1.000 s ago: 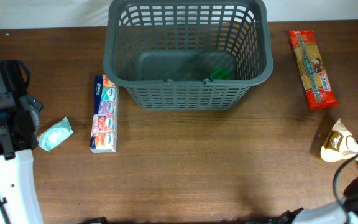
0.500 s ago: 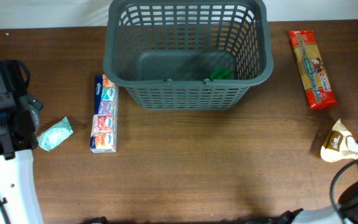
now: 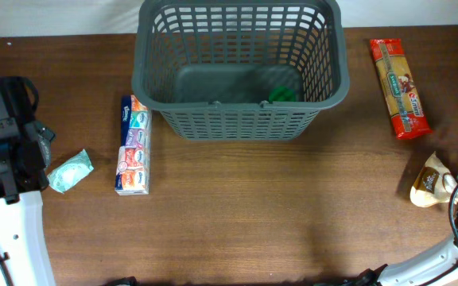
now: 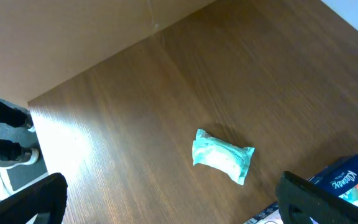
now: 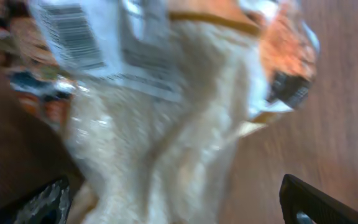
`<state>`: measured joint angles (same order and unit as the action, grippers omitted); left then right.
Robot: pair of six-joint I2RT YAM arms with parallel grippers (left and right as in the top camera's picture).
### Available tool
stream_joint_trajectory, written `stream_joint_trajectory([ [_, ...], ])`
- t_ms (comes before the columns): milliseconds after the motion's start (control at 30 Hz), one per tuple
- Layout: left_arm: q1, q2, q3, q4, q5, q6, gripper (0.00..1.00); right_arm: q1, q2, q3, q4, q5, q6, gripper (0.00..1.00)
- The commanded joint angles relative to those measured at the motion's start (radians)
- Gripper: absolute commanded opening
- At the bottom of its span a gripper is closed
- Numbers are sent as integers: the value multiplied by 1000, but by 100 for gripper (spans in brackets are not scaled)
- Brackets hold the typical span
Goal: Pack container
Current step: 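Move the right gripper down over the gold snack bag, then close the right gripper on the gold snack bag and lift it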
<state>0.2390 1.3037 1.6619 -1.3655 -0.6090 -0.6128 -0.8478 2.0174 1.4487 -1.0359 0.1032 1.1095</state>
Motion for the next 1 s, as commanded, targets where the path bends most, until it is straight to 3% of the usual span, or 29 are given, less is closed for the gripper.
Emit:
stream_joint_trajectory([
  [0,6,3,10,-1,4,4,99,3,7,-3,26,13,-2,99],
  [967,6,3,10,0,4,4,99,3,69,-22,93,14,-20,99],
])
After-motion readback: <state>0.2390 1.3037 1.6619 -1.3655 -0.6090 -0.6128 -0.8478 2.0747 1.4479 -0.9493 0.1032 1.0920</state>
